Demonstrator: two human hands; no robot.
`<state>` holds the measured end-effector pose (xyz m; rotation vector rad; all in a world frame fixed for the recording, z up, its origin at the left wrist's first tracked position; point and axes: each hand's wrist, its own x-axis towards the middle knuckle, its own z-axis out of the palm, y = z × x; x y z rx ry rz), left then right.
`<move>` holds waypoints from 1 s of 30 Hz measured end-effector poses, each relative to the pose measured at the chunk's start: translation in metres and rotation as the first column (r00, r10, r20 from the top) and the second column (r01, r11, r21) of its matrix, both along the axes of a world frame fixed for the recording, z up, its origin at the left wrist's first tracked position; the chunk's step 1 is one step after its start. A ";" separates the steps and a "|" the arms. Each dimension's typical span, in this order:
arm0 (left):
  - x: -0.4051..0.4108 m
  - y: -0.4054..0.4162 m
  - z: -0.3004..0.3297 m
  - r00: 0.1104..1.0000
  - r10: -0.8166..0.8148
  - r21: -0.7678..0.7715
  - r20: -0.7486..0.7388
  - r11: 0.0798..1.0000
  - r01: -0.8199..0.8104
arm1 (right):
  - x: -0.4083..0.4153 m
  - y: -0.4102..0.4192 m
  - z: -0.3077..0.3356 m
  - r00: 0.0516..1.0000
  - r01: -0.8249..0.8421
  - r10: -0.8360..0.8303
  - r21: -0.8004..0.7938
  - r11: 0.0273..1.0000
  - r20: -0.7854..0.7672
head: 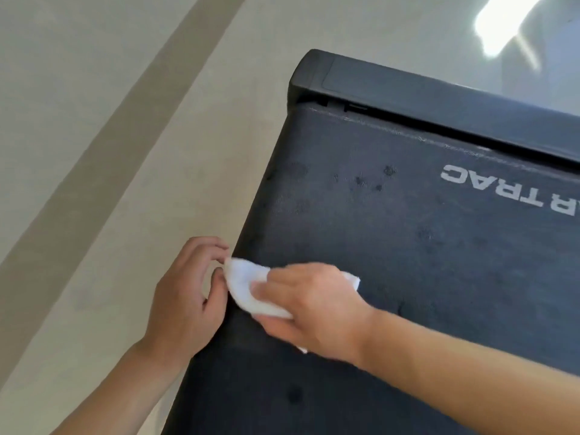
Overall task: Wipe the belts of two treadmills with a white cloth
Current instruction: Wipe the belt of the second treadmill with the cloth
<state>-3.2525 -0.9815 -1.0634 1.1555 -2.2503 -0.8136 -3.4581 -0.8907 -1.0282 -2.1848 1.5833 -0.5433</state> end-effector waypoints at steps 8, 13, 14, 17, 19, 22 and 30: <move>0.001 -0.005 -0.017 0.998 -0.038 0.014 -0.046 0.999 0.039 | -0.116 -0.155 0.005 0.723 0.607 -0.641 -0.208 0.767 -0.255; 0.005 -0.008 -0.021 0.996 -0.005 0.047 -0.085 0.999 0.009 | -0.042 -0.147 0.000 0.821 0.517 -0.535 -0.140 0.845 -0.198; 0.007 -0.010 -0.023 0.996 0.003 0.061 -0.095 0.998 0.003 | -0.013 -0.115 -0.002 0.900 0.388 -0.406 -0.131 0.912 -0.159; 0.016 -0.026 -0.029 0.984 0.092 0.180 -0.153 0.981 -0.064 | 0.043 -0.005 0.001 0.996 -0.021 0.019 -0.016 1.000 -0.087; 0.016 -0.033 -0.028 0.978 0.121 0.219 -0.170 0.972 -0.082 | 0.049 0.043 0.001 0.968 -0.225 0.228 0.046 0.973 -0.109; 0.002 -0.029 -0.018 0.979 0.003 0.216 -0.204 0.976 0.042 | 0.006 0.016 -0.002 0.944 -0.283 0.272 -0.034 0.959 -0.186; -0.003 -0.021 -0.015 0.995 0.014 0.305 -0.101 0.952 0.017 | -0.097 -0.146 0.010 0.652 0.661 -0.702 -0.238 0.711 -0.286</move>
